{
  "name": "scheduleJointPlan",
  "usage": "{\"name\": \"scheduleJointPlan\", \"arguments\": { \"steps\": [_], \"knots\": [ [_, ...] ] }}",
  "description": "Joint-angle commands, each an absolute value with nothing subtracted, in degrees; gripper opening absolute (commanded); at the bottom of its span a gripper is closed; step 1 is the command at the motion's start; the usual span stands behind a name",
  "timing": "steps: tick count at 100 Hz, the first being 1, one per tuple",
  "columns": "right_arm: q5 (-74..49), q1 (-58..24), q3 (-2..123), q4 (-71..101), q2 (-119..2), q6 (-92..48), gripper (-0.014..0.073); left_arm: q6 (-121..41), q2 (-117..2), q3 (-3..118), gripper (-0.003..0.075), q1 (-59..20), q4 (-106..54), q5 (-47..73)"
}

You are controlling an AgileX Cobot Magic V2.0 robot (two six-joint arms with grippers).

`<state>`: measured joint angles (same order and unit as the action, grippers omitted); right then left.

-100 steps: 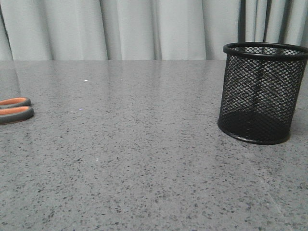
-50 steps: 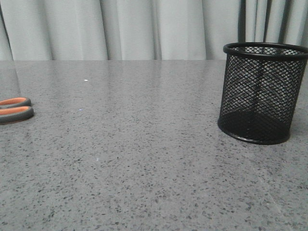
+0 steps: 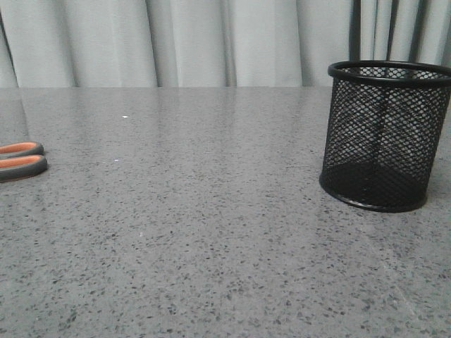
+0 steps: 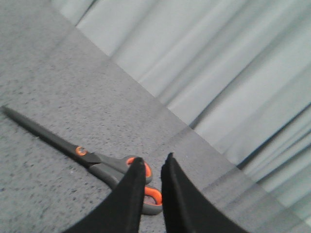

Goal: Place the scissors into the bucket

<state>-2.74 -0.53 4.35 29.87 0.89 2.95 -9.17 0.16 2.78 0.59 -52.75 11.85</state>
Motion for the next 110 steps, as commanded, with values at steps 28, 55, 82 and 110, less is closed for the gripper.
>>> {"name": "scheduleJointPlan", "arguments": {
  "steps": [28,55,82,110],
  "knots": [
    [-27.6,-0.2,27.9,26.7,-17.3,0.7,0.0401,-18.3,-19.4,22.1,0.0422,0.1,-40.4,22.5],
    [-34.1,-1.5,35.4,26.9,-22.4,-2.6,0.0447,-24.3,-42.4,36.2,0.0396,-3.2,-25.9,26.5],
    [-35.2,-2.9,35.5,26.9,-22.0,-2.7,0.0447,-29.0,-64.3,54.8,0.0367,-13.4,12.5,43.7],
    [-35.5,-5.6,35.5,25.3,-22.0,-2.9,0.0447,-64.3,-78.6,68.2,0.0365,-14.1,4.5,59.9]
  ]
}}
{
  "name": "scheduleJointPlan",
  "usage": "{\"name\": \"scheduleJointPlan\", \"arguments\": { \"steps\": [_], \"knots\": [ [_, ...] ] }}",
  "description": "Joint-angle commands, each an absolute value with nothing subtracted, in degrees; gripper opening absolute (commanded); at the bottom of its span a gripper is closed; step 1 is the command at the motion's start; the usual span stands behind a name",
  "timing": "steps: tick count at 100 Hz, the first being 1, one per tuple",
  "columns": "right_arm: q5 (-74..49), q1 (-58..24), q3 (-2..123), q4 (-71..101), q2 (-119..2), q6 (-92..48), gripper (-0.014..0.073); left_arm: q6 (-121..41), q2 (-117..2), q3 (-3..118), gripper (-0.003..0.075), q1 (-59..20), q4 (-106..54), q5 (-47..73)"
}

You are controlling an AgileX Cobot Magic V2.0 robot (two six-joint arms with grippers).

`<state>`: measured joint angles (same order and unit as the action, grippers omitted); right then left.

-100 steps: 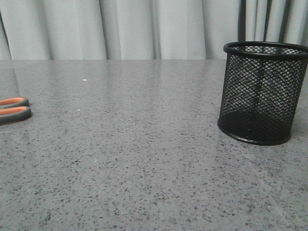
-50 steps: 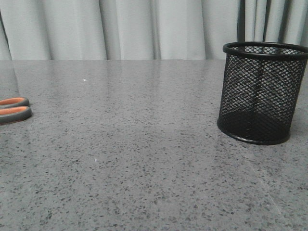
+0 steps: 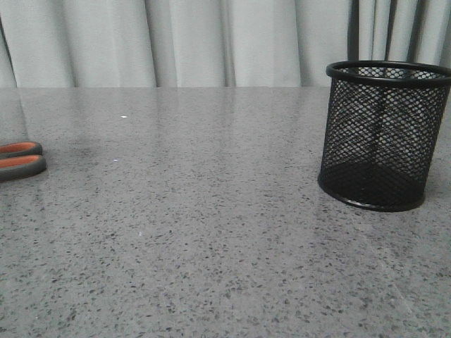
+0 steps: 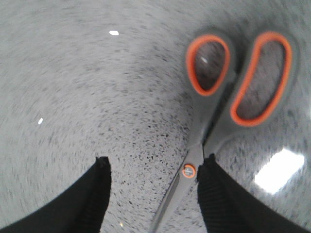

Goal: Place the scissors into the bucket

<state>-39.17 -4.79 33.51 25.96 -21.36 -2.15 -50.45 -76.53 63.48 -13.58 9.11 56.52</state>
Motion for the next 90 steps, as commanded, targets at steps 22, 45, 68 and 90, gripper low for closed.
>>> {"name": "scheduleJointPlan", "arguments": {
  "steps": [22,45,68,90],
  "knots": [
    [-35.8,-6.9,35.5,22.1,-22.0,-2.9,0.0447,-78.6,-86.2,72.8,0.037,-12.4,-0.6,62.9],
    [-35.8,-7.3,35.5,18.7,-22.0,-2.9,0.0447,-78.8,-89.9,73.6,0.0379,-6.9,-3.1,65.5],
    [-35.4,-7.3,35.5,18.6,-22.0,-2.9,0.0447,-81.9,-92.0,73.6,0.0379,-4.2,-6.8,66.1],
    [-35.4,-7.3,35.5,18.6,-22.1,-2.9,0.0447,-83.9,-94.0,73.6,0.0379,-4.2,-9.1,68.1]
  ]
}}
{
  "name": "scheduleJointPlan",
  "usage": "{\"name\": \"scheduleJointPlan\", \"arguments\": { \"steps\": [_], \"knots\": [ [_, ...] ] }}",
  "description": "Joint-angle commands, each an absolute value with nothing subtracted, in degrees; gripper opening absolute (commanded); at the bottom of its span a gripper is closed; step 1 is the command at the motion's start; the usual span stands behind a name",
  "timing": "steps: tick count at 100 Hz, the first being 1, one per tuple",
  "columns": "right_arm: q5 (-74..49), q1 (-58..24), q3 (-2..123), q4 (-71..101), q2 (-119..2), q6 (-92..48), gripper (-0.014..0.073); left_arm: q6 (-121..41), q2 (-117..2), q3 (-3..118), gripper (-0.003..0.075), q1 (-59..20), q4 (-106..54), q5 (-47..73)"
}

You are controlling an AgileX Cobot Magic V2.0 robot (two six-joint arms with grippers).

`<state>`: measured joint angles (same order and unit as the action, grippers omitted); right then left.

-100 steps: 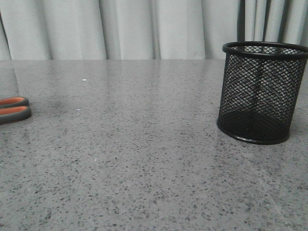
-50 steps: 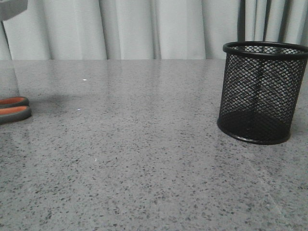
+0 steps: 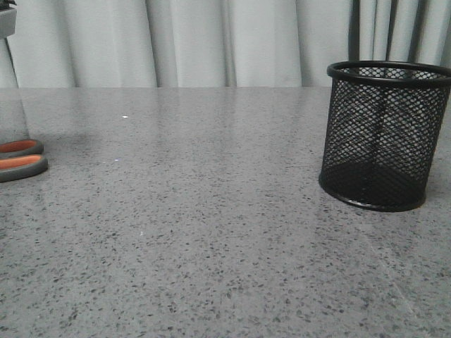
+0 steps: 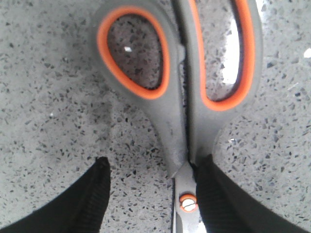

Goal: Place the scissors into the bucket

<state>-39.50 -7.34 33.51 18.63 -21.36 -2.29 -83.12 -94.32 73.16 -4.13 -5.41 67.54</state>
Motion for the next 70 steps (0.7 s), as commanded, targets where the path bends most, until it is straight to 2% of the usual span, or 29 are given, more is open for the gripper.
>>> {"name": "scheduleJointPlan", "arguments": {
  "steps": [1,70],
  "knots": [
    [-35.4,-7.3,35.5,18.6,-22.1,-2.9,0.0447,-84.0,-94.0,73.6,0.0379,-4.2,-9.1,68.1],
    [-36.0,-7.3,35.5,18.6,-22.1,-2.9,0.0447,-84.0,-90.1,73.4,0.0379,-4.5,-11.8,71.9]
  ]
}}
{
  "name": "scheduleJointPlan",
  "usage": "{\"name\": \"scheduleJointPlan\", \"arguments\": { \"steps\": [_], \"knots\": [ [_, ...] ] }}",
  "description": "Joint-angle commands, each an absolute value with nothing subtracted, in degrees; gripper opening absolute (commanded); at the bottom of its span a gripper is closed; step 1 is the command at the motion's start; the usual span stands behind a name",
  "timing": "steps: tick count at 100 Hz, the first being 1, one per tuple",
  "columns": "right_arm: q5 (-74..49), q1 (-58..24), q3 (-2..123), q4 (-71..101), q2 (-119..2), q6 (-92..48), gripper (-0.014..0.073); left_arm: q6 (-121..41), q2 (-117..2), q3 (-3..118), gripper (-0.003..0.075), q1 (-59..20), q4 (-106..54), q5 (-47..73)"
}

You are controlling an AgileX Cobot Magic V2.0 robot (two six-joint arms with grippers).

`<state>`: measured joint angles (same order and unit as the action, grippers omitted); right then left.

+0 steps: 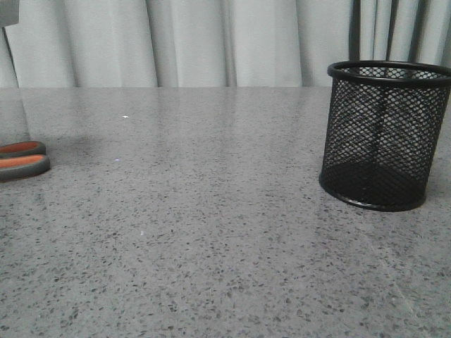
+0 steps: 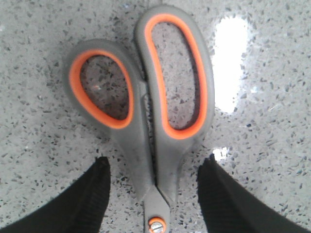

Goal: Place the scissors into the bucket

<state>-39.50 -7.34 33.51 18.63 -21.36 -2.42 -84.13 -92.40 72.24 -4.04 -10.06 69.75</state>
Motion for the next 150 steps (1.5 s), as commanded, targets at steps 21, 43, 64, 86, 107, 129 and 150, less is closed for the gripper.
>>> {"name": "scheduleJointPlan", "arguments": {
  "steps": [21,43,64,86,107,129,150],
  "knots": [
    [-36.7,-7.7,35.5,18.9,-22.1,-2.9,0.0447,-84.0,-90.5,71.7,0.0379,-4.5,-10.2,71.4],
    [-37.1,-7.9,35.5,19.0,-22.1,-2.9,0.0447,-84.0,-92.3,71.6,0.0379,-4.6,-11.0,70.1],
    [-37.7,-7.9,35.5,19.2,-22.1,-2.9,0.0447,-83.9,-92.6,71.6,0.0362,-5.1,-11.0,69.3],
    [-37.6,-7.9,35.5,19.8,-22.1,-2.9,0.0447,-80.5,-91.6,71.6,0.0159,-7.5,-11.7,69.7],
    [-37.6,-7.9,35.5,24.2,-22.1,-3.4,0.0446,-77.9,-89.9,71.7,-0.0021,-11.8,-16.2,69.2],
    [-37.4,-9.1,35.8,57.2,-22.1,-28.1,0.0446,-76.1,-83.8,74.3,-0.002,-20.4,-20.1,64.6],
    [-39.9,-9.2,37.2,74.1,-25.4,-36.6,0.0452,-76.1,-72.7,74.7,-0.002,-32.5,-20.1,54.2]
  ]
}}
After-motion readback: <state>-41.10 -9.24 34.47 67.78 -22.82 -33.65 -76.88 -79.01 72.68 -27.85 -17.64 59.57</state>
